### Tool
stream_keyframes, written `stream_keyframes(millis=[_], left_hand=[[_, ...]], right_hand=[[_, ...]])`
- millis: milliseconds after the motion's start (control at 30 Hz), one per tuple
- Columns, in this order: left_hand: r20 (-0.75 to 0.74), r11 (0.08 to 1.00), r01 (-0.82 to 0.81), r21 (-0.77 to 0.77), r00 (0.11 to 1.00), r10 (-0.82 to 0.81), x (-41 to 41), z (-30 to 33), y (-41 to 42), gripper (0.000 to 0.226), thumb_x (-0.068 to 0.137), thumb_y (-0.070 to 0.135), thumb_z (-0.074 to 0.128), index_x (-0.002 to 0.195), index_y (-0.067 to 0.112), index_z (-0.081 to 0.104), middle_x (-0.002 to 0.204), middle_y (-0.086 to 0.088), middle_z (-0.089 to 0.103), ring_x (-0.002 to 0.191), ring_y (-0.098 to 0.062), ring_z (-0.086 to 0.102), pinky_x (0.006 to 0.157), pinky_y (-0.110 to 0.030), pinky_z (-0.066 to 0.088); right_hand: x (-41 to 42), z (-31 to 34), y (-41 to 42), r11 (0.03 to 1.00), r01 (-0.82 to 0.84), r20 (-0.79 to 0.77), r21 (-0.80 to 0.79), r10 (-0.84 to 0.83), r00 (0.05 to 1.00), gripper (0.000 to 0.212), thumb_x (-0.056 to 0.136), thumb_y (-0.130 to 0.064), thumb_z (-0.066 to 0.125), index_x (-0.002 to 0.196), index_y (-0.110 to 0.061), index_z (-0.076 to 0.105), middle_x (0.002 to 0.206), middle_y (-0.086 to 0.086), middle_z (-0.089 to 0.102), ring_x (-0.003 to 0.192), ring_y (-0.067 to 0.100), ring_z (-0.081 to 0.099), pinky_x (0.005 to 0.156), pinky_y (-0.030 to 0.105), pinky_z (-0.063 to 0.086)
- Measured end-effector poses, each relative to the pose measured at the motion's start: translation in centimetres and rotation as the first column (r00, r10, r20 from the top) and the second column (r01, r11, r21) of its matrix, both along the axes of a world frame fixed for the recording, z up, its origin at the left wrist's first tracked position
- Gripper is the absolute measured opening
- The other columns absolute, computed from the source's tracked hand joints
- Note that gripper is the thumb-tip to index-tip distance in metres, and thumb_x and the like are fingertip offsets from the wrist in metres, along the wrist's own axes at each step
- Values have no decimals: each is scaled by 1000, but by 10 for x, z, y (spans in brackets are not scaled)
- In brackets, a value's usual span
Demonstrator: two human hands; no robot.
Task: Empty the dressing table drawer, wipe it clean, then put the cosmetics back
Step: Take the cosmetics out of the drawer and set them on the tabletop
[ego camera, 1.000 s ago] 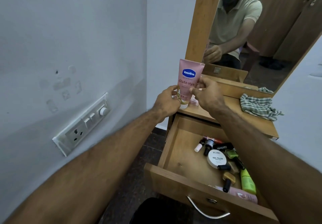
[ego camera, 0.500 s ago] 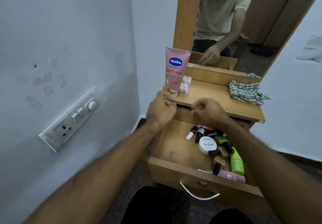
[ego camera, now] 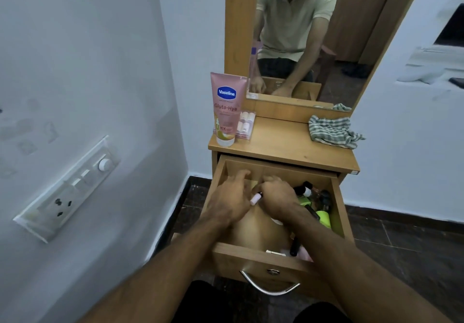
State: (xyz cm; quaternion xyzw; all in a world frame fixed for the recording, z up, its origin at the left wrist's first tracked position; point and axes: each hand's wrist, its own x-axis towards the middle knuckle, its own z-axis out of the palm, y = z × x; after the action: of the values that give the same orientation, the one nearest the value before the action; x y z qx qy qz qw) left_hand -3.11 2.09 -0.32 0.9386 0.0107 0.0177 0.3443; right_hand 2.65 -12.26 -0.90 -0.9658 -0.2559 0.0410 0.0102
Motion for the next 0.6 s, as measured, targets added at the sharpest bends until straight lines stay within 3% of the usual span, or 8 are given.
stream_keyframes(millis=[100,167,233,333,400,500,600], left_hand=[[28,996,-22,-81,999,24,1,-1,3,65,92,32,69,149,23,39,137,-1,58,122,-21,58,103,-39,50],[117,981,-46,-190,991,69,2,1,2,54,96,11,59,147,23,44,127,4,60,118,-14,59,99,-25,48],[178,946,-60,-318,977,122,6,8,-1,53,96,-1,48,144,21,49,118,7,61,108,-6,61,91,-13,46],[203,914,-11,-405,974,102,14,23,-4,50,96,-3,47,139,20,54,113,6,62,100,-3,62,84,-6,46],[202,906,26,-423,977,66,21,33,-5,46,94,-1,53,134,21,59,111,10,64,100,0,62,80,-4,46],[242,891,56,-450,968,61,31,44,-9,33,94,10,65,124,24,66,113,11,67,97,2,64,79,-5,48],[245,865,23,-502,962,117,42,51,-12,26,93,16,71,118,21,66,113,9,66,93,-4,67,80,-16,56]], right_hand=[[0,-1,-1,995,-15,8,98,14,1000,26,95,-28,59,118,-24,71,116,3,62,110,24,54,90,36,46],[0,2,-6,960,30,-20,280,-25,999,23,98,-38,57,106,-24,74,101,0,65,98,22,60,81,38,49],[2,9,-11,860,117,-61,498,-100,993,19,97,-40,60,97,-27,75,89,-9,70,86,11,65,73,34,52],[9,28,-18,607,197,-162,770,-113,980,12,92,-27,70,102,-28,76,85,-15,75,80,0,69,66,17,52],[18,43,-22,502,196,-175,842,-89,981,12,93,-23,71,104,-23,76,88,-12,76,83,0,70,68,13,52],[31,65,-27,410,190,-191,892,-41,981,15,95,-15,69,108,-20,75,96,-8,77,92,3,72,81,18,56],[39,74,-26,386,202,-220,900,3,975,19,96,-12,67,114,-17,72,103,-6,77,99,5,71,88,22,55]])
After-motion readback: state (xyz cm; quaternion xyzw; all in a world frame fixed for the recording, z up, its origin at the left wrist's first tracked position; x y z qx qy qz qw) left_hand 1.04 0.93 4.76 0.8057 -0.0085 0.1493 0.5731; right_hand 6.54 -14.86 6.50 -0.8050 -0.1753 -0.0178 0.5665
